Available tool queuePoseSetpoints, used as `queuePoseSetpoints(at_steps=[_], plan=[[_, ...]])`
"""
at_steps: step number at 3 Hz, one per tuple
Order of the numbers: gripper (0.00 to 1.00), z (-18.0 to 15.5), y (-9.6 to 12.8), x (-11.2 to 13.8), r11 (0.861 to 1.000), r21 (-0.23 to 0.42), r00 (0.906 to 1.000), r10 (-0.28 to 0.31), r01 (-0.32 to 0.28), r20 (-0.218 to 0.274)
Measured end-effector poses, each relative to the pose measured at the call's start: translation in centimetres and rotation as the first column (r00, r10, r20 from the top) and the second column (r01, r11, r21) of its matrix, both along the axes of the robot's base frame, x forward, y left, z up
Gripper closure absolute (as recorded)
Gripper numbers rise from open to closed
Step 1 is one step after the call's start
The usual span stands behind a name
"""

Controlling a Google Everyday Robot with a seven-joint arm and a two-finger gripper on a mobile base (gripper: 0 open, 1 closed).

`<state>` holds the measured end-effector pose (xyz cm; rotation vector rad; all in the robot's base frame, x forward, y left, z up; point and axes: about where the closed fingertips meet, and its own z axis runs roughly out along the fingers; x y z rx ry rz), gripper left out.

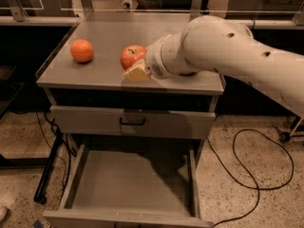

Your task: Place apple into middle drawer

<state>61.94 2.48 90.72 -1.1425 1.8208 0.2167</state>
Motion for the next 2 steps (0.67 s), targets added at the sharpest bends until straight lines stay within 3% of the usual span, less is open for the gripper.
queuePoseSetpoints(at_steps=[1,2], plan=[[1.00,0.4,-1.4,-2.4,1.000,-0.014,0.9995,-0.028,0.028,-0.017],[1.00,-1.3,-2.9,-6.7,0.997,-0.011,0.9937,-0.082,0.081,-0.076]])
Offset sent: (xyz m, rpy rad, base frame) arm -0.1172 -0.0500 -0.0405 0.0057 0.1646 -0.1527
